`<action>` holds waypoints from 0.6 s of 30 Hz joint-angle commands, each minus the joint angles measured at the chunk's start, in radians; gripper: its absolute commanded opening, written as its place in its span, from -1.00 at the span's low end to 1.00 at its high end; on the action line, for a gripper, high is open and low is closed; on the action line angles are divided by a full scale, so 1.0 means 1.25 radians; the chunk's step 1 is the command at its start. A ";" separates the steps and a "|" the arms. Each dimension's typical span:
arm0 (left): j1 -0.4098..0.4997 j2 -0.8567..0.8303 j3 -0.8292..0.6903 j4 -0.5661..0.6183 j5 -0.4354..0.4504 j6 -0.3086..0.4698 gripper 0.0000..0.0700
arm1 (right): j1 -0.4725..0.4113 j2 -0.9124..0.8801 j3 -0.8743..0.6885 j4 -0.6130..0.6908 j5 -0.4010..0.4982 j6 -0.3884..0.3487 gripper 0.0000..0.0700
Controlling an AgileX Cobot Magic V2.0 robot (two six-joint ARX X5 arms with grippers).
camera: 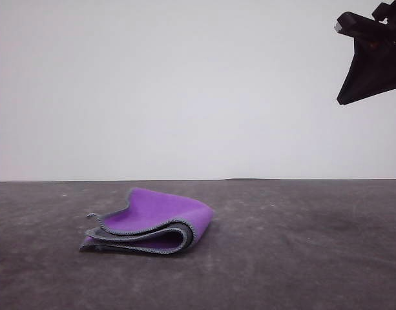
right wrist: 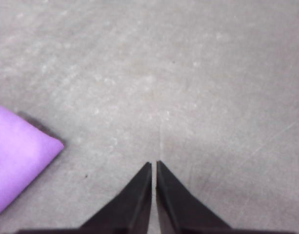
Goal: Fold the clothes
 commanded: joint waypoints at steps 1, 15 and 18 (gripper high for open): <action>0.000 -0.001 -0.016 -0.005 -0.002 0.008 -1.00 | 0.004 -0.016 0.007 0.009 0.006 -0.035 -0.97; 0.000 -0.001 -0.016 -0.005 -0.002 0.008 -1.00 | -0.157 -0.387 -0.271 -0.064 0.064 -0.036 -0.97; 0.000 -0.001 -0.016 -0.005 -0.002 0.008 -1.00 | -0.178 -0.493 -0.356 -0.064 0.064 -0.016 -0.97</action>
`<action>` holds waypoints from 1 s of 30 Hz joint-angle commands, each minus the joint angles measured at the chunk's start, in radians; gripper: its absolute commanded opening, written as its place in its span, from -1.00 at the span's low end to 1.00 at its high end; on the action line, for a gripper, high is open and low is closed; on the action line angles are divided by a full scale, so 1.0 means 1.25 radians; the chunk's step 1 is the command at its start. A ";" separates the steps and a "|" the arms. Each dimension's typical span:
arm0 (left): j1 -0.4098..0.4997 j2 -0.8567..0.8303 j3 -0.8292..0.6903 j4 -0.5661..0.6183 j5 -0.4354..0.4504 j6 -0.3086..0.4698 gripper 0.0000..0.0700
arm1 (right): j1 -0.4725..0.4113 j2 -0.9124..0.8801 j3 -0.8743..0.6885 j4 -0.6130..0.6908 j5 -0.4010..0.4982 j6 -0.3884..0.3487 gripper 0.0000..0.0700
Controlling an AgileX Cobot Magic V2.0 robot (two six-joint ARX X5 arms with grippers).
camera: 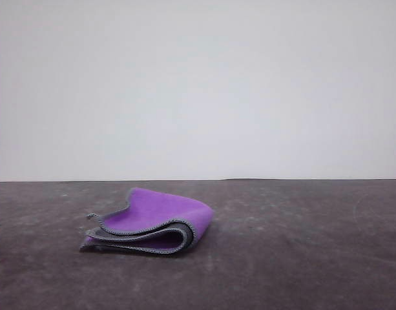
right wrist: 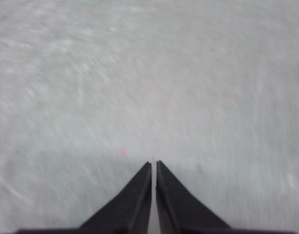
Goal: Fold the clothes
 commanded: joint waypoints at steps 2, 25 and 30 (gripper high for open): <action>0.000 -0.001 -0.016 -0.005 -0.002 0.008 -1.00 | -0.014 -0.087 -0.059 0.008 0.000 0.037 -0.97; 0.000 -0.001 -0.016 -0.004 -0.002 0.008 -1.00 | -0.075 -0.325 -0.196 0.105 0.019 0.082 -0.97; 0.000 -0.001 -0.016 -0.004 -0.002 0.008 -1.00 | -0.075 -0.325 -0.196 0.104 0.019 0.082 -0.97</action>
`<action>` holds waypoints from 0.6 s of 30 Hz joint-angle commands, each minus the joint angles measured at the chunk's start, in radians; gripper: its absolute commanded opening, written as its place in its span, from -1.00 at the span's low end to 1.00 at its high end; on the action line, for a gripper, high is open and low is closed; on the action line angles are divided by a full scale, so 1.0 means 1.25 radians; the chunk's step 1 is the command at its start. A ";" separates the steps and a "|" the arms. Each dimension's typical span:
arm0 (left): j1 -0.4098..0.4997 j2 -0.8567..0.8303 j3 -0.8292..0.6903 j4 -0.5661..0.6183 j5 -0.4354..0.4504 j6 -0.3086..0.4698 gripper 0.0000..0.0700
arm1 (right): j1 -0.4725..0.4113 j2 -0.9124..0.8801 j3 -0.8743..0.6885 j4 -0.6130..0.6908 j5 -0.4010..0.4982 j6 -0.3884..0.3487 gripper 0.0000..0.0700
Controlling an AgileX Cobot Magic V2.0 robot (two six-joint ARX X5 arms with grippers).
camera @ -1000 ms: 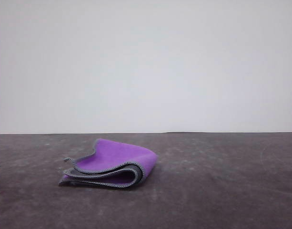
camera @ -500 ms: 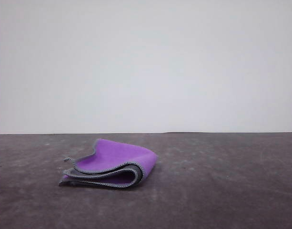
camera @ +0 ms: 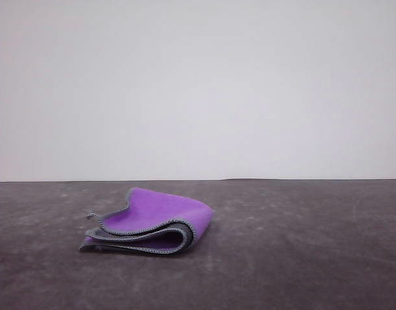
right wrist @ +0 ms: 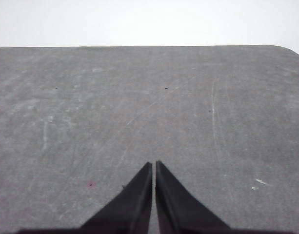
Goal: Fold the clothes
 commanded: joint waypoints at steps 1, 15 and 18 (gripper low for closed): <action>0.000 -0.001 -0.016 -0.004 -0.002 0.008 -1.00 | 0.002 -0.001 -0.004 0.009 0.001 0.013 -0.97; 0.000 -0.001 -0.016 -0.004 -0.002 0.008 -1.00 | 0.002 -0.001 -0.004 0.009 0.000 0.013 -0.97; 0.000 -0.001 -0.016 -0.004 -0.002 0.008 -1.00 | 0.002 -0.001 -0.004 0.009 0.000 0.013 -0.97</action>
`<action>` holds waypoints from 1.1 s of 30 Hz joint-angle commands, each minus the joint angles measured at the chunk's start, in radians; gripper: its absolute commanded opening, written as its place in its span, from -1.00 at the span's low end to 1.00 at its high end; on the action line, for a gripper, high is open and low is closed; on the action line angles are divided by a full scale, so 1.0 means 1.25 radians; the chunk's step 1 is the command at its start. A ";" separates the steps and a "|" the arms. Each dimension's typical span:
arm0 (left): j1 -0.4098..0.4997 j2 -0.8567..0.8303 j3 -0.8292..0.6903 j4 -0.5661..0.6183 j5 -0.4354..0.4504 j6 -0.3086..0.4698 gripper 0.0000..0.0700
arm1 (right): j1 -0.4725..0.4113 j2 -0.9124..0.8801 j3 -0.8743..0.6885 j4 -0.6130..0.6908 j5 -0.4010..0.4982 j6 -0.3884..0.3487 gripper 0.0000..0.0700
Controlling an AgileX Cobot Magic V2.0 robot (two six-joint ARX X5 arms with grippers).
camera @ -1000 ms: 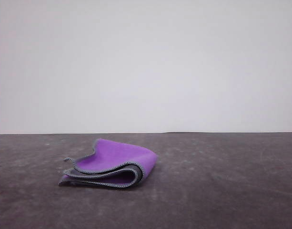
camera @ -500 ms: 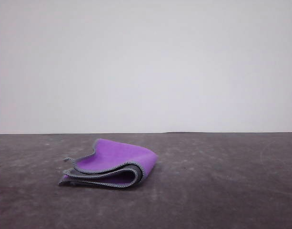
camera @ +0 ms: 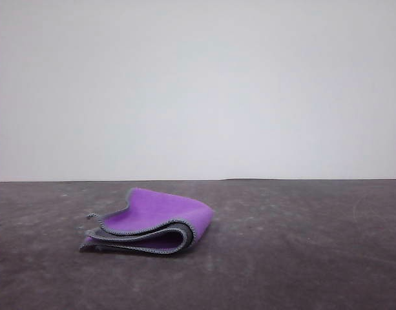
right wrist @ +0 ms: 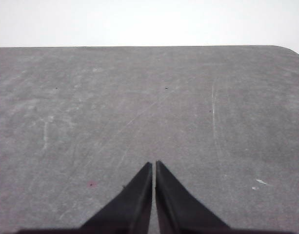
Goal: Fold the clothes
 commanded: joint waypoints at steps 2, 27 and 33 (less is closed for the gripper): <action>0.000 -0.001 -0.016 -0.004 -0.002 0.008 -1.00 | 0.002 -0.001 -0.004 0.009 0.001 0.013 -0.97; 0.000 -0.001 -0.016 -0.004 -0.002 0.008 -1.00 | 0.002 -0.001 -0.004 0.009 0.000 0.013 -0.97; 0.000 -0.001 -0.016 -0.004 -0.002 0.008 -1.00 | 0.002 -0.001 -0.004 0.009 0.000 0.013 -0.97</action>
